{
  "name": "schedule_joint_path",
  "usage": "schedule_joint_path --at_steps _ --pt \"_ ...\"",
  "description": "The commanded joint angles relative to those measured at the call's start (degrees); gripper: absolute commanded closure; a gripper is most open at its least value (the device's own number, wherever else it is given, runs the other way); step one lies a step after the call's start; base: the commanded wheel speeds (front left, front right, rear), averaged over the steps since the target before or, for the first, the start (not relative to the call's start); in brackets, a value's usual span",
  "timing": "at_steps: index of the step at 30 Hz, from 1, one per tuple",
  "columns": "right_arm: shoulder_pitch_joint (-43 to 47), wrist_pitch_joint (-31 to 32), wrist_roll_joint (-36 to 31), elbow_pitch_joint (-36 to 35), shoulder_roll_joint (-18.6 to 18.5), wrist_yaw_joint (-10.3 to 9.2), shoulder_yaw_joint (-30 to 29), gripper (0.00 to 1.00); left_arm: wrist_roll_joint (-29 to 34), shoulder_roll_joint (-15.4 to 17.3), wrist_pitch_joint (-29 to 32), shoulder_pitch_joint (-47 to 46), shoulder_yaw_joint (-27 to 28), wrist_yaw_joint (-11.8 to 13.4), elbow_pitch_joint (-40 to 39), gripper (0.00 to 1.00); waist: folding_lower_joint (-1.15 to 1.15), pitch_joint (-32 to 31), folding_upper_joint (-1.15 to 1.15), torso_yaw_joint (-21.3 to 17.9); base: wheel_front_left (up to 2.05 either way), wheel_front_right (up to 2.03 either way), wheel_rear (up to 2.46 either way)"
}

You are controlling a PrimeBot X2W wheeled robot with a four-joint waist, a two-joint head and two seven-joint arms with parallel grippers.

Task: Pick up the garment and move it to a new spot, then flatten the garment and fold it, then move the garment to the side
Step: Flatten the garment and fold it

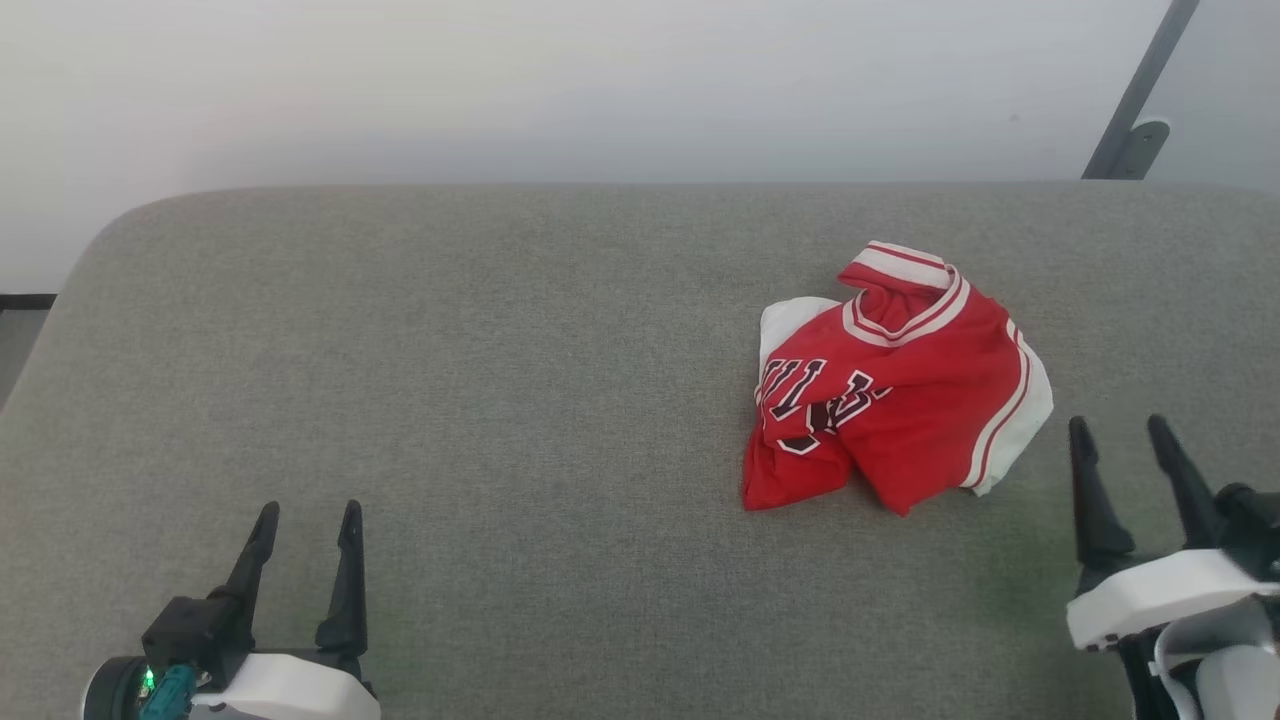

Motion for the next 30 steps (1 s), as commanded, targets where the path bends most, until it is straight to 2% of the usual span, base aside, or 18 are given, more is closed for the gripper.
schedule_joint_path --at_steps 1,4,7,14,15,17,20,24,30 --pt "0.27 -0.10 0.66 0.80 0.00 -0.04 0.45 0.00 0.72 -0.31 -0.25 -0.12 0.45 -0.32 -0.26 0.00 0.00 0.02 0.00 -0.08 0.00 0.00 0.00" --pt "-1.48 2.14 1.40 2.48 -1.21 -0.04 1.53 0.00 0.85 -1.11 -0.25 0.72 1.08 -0.51 -0.14 0.00 0.00 0.22 0.00 -0.45 0.00 0.00 0.00" --pt "-3.55 7.13 2.76 3.77 -3.46 -0.04 3.10 0.00 1.03 -1.66 -0.25 0.91 1.32 -0.72 -0.03 0.00 0.00 1.01 0.00 -0.63 0.00 0.00 0.00" --pt "-11.70 27.51 4.87 6.00 -12.05 -0.05 7.15 0.00 1.43 -2.83 -0.26 -1.41 0.58 -1.08 0.53 0.00 0.00 4.48 0.00 0.17 0.00 0.00 0.00" --pt "-13.91 33.85 6.27 6.46 -13.65 -0.07 8.50 0.00 1.35 -3.08 -0.25 -2.17 0.20 -1.14 0.76 0.00 0.00 5.75 0.00 0.66 0.00 0.00 0.00" --pt "-16.07 39.48 9.83 6.04 -14.31 -0.03 9.76 0.00 1.07 -3.29 -0.25 -2.88 -0.33 -1.21 1.28 0.00 0.00 6.99 0.00 1.19 0.00 0.00 0.00" --pt "-18.20 46.87 12.14 5.77 -17.36 -0.07 11.89 0.00 0.44 -3.66 -0.26 -4.20 -1.04 -1.27 1.75 0.00 0.00 8.93 0.00 1.94 0.00 0.00 0.00" --pt "-20.77 52.95 14.68 5.66 -18.64 -0.05 12.99 0.00 0.02 -3.89 -0.26 -5.90 -2.04 -1.38 2.12 0.00 0.00 11.77 0.00 3.11 0.00 0.00 0.00" --pt "-22.61 57.34 15.44 6.09 -19.79 -0.06 13.76 0.00 -1.17 -4.05 -0.25 -8.38 -3.45 -1.34 2.58 0.00 0.00 14.92 0.00 4.49 0.00 0.00 0.00"
